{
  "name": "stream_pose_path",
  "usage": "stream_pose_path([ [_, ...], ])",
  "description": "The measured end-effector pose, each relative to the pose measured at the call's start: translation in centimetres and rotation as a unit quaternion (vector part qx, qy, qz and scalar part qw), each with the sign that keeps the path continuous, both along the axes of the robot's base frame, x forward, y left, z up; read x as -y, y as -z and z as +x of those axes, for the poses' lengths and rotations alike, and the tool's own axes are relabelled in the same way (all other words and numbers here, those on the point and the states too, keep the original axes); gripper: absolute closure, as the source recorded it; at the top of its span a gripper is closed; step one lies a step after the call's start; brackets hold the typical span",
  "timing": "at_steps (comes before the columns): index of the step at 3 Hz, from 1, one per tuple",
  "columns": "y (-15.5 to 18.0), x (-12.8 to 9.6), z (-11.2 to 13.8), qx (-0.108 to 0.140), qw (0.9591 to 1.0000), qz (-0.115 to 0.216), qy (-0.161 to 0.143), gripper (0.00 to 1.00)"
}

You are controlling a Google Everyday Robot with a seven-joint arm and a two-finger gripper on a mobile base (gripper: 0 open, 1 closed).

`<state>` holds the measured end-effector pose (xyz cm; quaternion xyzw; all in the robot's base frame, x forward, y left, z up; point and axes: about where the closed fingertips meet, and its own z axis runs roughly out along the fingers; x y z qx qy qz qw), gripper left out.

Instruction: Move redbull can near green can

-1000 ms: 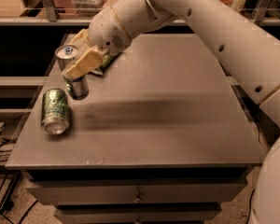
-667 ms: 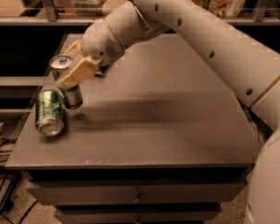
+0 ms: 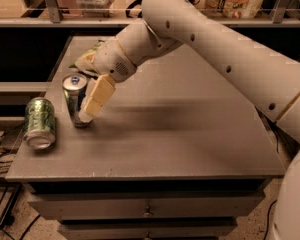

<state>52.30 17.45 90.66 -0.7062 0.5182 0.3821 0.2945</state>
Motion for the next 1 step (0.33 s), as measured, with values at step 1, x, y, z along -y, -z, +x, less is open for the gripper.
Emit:
stream_pose_path([
  [1,0.03,0.00,0.00,0.000,1.0000,0.000,0.000,0.00],
])
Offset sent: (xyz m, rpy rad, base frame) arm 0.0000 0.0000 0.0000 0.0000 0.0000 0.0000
